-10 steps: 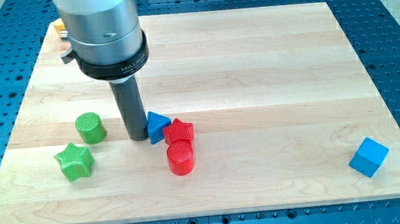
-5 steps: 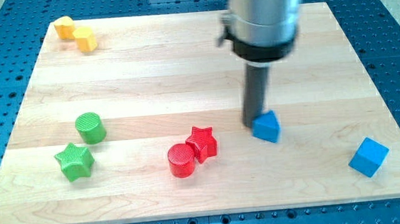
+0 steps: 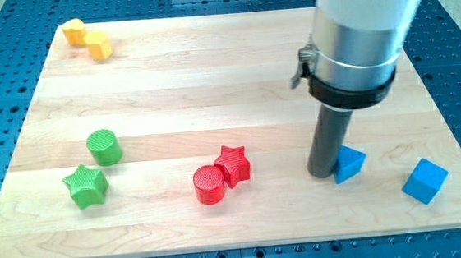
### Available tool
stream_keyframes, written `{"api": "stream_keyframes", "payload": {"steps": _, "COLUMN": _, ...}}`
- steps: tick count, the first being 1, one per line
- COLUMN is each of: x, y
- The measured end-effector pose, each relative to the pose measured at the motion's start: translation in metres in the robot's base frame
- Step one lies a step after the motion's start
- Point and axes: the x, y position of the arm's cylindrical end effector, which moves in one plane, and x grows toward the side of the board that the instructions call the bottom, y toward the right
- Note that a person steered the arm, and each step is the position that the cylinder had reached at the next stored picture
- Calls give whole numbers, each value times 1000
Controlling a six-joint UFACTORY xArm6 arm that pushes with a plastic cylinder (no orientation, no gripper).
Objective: Place the triangle diagonally above the cube
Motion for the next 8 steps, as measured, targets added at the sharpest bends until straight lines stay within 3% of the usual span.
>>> {"api": "stream_keyframes", "payload": {"steps": 1, "x": 1, "y": 11}}
{"api": "stream_keyframes", "payload": {"steps": 2, "x": 42, "y": 8}}
{"api": "stream_keyframes", "payload": {"steps": 5, "x": 4, "y": 18}}
{"api": "stream_keyframes", "payload": {"steps": 8, "x": 16, "y": 36}}
